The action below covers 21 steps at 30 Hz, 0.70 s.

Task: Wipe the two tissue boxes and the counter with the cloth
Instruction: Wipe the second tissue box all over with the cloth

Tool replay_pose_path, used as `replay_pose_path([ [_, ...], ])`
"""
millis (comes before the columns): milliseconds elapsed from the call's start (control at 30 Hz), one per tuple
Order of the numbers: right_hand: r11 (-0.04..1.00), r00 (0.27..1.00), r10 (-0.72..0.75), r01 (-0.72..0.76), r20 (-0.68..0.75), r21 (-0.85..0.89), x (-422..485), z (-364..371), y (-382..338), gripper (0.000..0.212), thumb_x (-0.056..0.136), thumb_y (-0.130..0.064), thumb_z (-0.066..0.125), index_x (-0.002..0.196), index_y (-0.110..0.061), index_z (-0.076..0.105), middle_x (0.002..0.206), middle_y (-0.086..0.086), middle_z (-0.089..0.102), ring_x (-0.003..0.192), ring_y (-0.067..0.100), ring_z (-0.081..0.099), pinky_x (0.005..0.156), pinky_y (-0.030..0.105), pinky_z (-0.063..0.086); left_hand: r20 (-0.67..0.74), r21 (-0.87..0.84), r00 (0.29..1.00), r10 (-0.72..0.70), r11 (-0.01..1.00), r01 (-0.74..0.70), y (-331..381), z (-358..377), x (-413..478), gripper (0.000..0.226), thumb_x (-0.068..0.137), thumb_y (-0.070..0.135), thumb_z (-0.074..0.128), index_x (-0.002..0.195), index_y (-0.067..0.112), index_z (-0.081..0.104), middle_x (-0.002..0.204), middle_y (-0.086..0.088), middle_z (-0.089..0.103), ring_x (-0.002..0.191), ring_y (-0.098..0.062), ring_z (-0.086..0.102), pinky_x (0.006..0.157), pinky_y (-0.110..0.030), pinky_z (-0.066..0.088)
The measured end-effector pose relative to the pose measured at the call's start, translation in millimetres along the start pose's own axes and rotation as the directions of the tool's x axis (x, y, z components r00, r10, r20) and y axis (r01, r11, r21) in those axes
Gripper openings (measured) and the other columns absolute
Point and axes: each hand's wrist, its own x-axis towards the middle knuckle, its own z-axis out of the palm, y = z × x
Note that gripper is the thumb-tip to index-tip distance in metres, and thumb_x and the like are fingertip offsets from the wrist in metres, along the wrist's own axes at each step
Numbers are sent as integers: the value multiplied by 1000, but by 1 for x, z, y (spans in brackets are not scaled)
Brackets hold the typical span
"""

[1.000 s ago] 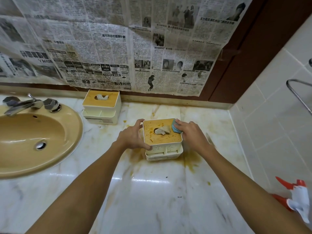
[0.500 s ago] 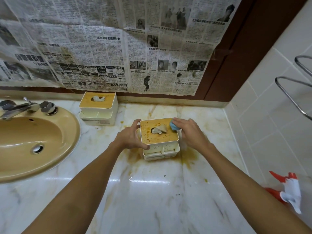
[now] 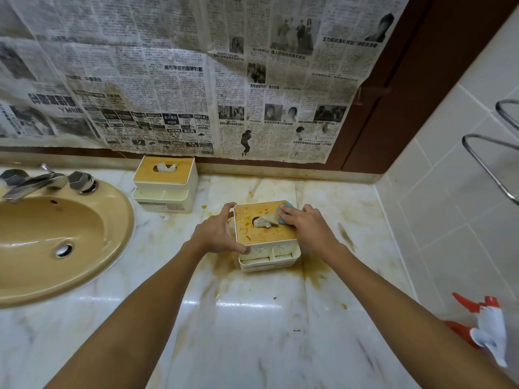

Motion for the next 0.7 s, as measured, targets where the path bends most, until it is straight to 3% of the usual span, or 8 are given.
replay_pose_path([
  [167, 995, 995, 90, -88, -45, 44, -27, 11, -12, 79, 82, 15, 51, 146, -31, 51, 156, -13, 44, 87, 16, 33, 79, 30, 35, -17, 6, 1000, 1, 1000, -1, 0, 1, 0, 129, 51, 60, 92, 154, 39, 18, 155, 9, 52, 132, -22, 58, 100, -44, 50],
  [300, 963, 961, 220, -188, -164, 193, -51, 26, -26, 77, 73, 19, 55, 136, -25, 64, 146, -8, 56, 81, 19, 39, 75, 37, 47, -18, 17, 1000, 1, 1000, -1, 1, 0, -1, 129, 50, 62, 91, 154, 39, 18, 155, 10, 52, 130, -23, 59, 97, -42, 50],
  [500, 906, 919, 370, -325, -134, 270, -59, 31, -57, 75, 79, 16, 53, 143, -21, 56, 152, -3, 50, 92, 26, 49, 90, 37, 50, -22, -38, 1000, 16, 999, -17, 0, 0, -3, 132, 51, 58, 95, 156, 35, 18, 155, 7, 52, 133, -23, 57, 98, -40, 50],
  [700, 908, 917, 378, -340, -128, 243, -47, 37, -97, 69, 81, 10, 54, 144, -21, 54, 153, -2, 50, 103, 31, 54, 96, 36, 48, -53, -95, 998, 44, 994, -49, 0, 3, -7, 129, 51, 52, 96, 155, 31, 23, 148, 7, 56, 125, -21, 61, 97, -39, 53],
])
